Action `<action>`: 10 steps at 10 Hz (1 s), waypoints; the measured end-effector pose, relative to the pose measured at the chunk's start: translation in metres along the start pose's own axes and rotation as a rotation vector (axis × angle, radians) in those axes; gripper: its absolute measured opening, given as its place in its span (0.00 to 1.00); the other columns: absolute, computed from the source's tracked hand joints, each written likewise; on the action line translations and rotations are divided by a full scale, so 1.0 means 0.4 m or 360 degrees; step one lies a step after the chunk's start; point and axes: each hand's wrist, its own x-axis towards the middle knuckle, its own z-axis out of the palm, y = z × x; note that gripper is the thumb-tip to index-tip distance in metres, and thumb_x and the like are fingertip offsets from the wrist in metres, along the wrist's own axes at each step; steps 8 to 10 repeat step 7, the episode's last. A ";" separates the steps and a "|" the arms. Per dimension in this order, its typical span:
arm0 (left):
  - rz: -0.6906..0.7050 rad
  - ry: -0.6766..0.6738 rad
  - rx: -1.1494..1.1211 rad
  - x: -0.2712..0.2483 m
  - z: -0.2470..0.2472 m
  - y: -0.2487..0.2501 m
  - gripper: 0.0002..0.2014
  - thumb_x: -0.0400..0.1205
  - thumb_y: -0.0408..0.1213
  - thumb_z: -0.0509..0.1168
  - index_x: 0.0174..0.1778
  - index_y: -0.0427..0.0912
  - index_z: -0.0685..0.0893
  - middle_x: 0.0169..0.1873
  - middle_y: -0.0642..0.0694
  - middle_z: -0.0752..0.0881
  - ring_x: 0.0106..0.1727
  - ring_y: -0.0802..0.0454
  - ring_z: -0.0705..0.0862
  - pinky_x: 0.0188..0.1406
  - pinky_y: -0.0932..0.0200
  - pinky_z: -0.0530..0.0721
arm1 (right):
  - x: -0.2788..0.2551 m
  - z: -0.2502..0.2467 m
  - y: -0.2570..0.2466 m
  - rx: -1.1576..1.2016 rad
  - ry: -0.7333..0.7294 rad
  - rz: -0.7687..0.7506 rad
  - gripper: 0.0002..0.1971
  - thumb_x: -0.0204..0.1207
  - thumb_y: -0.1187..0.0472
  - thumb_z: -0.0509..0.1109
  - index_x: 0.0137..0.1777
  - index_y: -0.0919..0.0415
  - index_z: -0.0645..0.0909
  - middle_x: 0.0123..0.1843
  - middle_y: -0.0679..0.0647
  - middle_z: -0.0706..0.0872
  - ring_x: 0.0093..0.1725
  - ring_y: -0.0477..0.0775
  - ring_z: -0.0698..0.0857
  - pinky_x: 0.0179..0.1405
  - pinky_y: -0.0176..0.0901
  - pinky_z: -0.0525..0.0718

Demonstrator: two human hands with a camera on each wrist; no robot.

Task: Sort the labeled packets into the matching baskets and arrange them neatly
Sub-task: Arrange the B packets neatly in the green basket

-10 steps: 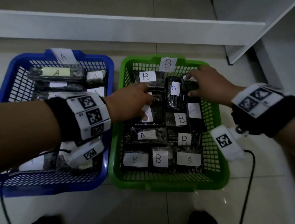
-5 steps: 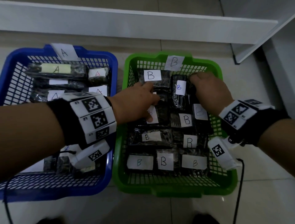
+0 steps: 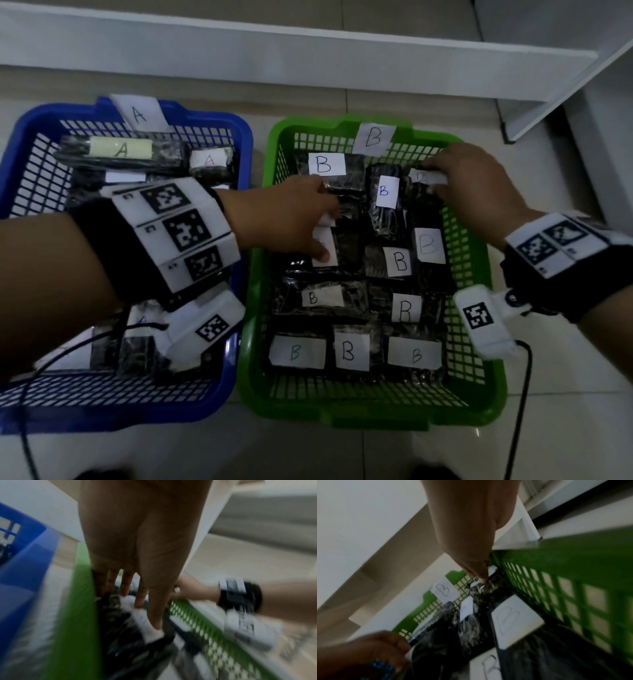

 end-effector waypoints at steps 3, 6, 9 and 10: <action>-0.0064 0.0054 0.0388 0.012 0.003 -0.034 0.57 0.64 0.66 0.72 0.83 0.50 0.49 0.76 0.40 0.59 0.76 0.42 0.61 0.73 0.47 0.66 | -0.023 0.045 -0.030 -0.0649 -0.0148 -0.0104 0.23 0.70 0.67 0.71 0.66 0.69 0.77 0.60 0.69 0.83 0.58 0.68 0.80 0.59 0.55 0.76; -0.0120 0.0000 0.0230 0.012 -0.012 -0.020 0.55 0.66 0.59 0.76 0.82 0.49 0.51 0.77 0.41 0.59 0.77 0.42 0.61 0.75 0.48 0.67 | -0.042 0.000 -0.061 -0.0449 -0.0297 0.0170 0.26 0.77 0.51 0.63 0.75 0.55 0.66 0.73 0.58 0.76 0.82 0.58 0.58 0.70 0.76 0.28; -0.0042 0.0064 -0.0103 -0.004 -0.040 -0.028 0.39 0.76 0.52 0.70 0.80 0.50 0.60 0.73 0.42 0.67 0.74 0.45 0.67 0.73 0.52 0.68 | -0.020 -0.045 -0.074 -0.0157 -0.0278 0.0213 0.23 0.77 0.51 0.64 0.70 0.54 0.71 0.69 0.57 0.79 0.77 0.58 0.67 0.78 0.70 0.46; -0.0042 0.0064 -0.0103 -0.004 -0.040 -0.028 0.39 0.76 0.52 0.70 0.80 0.50 0.60 0.73 0.42 0.67 0.74 0.45 0.67 0.73 0.52 0.68 | -0.020 -0.045 -0.074 -0.0157 -0.0278 0.0213 0.23 0.77 0.51 0.64 0.70 0.54 0.71 0.69 0.57 0.79 0.77 0.58 0.67 0.78 0.70 0.46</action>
